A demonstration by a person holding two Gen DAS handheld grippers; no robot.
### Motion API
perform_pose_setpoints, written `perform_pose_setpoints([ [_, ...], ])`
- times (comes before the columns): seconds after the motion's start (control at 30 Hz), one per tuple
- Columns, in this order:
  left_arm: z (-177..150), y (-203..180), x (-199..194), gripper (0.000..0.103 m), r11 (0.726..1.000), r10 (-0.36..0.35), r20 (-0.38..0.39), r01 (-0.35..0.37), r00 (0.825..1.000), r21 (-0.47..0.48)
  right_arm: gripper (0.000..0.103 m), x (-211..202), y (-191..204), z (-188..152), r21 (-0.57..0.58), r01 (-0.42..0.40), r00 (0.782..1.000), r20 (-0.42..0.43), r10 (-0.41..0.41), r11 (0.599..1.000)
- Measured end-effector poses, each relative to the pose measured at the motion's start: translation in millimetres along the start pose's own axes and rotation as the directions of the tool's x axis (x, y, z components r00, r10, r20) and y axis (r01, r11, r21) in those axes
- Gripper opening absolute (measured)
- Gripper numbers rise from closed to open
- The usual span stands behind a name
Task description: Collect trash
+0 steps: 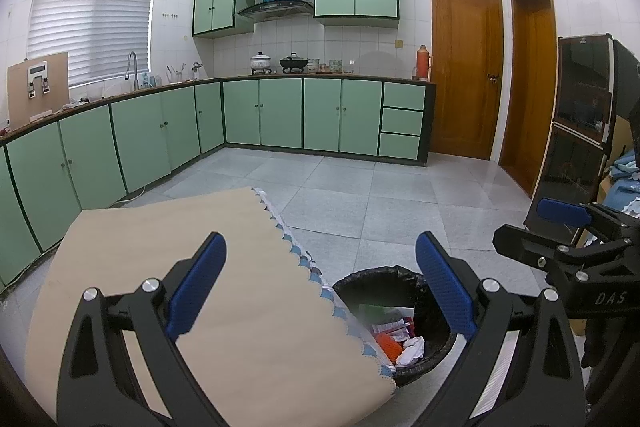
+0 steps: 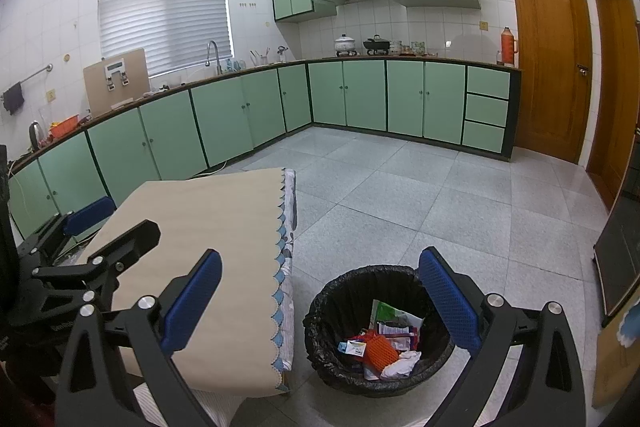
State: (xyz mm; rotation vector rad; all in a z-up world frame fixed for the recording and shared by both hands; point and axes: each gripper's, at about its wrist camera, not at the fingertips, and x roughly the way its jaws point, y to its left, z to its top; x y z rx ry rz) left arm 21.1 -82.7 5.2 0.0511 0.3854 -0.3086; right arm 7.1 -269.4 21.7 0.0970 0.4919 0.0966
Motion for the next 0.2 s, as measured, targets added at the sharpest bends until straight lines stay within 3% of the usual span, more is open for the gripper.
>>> perform_pose_setpoints([
  [0.2, 0.3, 2.6, -0.3, 0.093, 1.0, 0.001, -0.006, -0.001, 1.0, -0.003, 0.097, 0.7, -1.0, 0.7, -0.002, 0.002, 1.0, 0.001, -0.002, 1.0],
])
